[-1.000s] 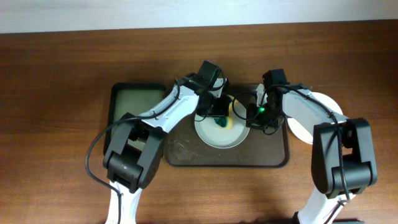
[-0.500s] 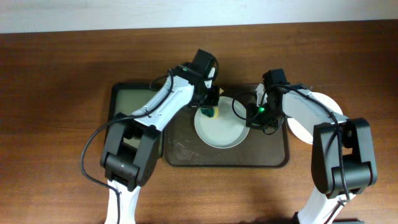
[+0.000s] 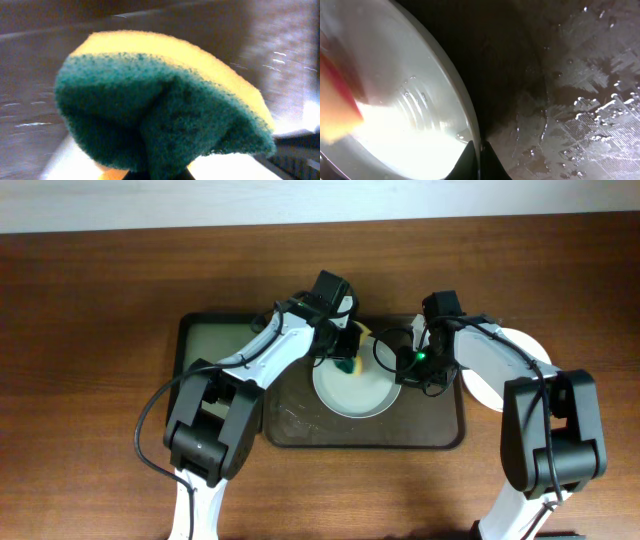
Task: Clean dirty plates on tray and stack at the side
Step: 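Raise left gripper with sponge back to the left basin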
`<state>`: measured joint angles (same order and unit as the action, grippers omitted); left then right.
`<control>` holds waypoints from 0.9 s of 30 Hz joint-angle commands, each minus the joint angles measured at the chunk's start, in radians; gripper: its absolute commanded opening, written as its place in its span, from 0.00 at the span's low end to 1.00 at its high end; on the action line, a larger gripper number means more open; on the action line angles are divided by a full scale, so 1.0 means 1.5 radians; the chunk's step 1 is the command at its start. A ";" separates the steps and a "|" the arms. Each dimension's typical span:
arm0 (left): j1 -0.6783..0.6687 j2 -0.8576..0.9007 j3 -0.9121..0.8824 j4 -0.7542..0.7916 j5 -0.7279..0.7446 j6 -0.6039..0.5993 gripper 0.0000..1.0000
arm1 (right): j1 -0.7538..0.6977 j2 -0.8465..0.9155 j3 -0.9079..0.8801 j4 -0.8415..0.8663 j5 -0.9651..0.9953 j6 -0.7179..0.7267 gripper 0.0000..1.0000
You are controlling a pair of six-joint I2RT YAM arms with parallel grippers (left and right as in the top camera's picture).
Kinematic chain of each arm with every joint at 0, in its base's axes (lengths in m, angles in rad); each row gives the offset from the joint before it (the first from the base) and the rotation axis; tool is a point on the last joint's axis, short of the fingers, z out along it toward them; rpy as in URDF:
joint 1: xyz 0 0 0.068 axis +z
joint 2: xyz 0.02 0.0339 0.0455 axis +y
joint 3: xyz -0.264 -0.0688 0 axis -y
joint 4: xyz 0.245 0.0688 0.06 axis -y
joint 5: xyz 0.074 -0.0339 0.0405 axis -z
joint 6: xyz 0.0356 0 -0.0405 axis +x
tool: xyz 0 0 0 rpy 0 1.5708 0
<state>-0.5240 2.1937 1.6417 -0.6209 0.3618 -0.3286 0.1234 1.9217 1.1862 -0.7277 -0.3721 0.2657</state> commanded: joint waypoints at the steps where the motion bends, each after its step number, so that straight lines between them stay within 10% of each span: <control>1: 0.023 -0.082 0.080 -0.011 0.087 0.025 0.00 | 0.005 -0.002 -0.004 0.002 -0.006 0.000 0.15; 6: 0.067 -0.255 0.165 -0.158 -0.131 0.020 0.00 | 0.005 -0.002 -0.004 0.000 -0.006 0.000 0.50; 11: 0.115 -0.372 0.173 -0.368 -0.399 0.014 0.00 | 0.011 -0.001 -0.008 0.002 0.015 0.000 0.50; 13: 0.148 -0.387 0.173 -0.440 -0.434 -0.002 0.02 | 0.021 -0.001 -0.012 0.004 0.048 0.001 0.34; 17: 0.227 -0.382 0.173 -0.529 -0.388 -0.002 0.08 | 0.053 -0.001 -0.022 0.029 0.049 0.001 0.04; 27: 0.337 -0.385 0.173 -0.522 -0.164 0.066 0.00 | 0.065 -0.003 0.160 -0.124 0.049 0.000 0.04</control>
<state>-0.0471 1.6344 1.8961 -1.4101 0.0078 -0.2604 0.2123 1.9247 1.2865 -0.8639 -0.3138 0.2687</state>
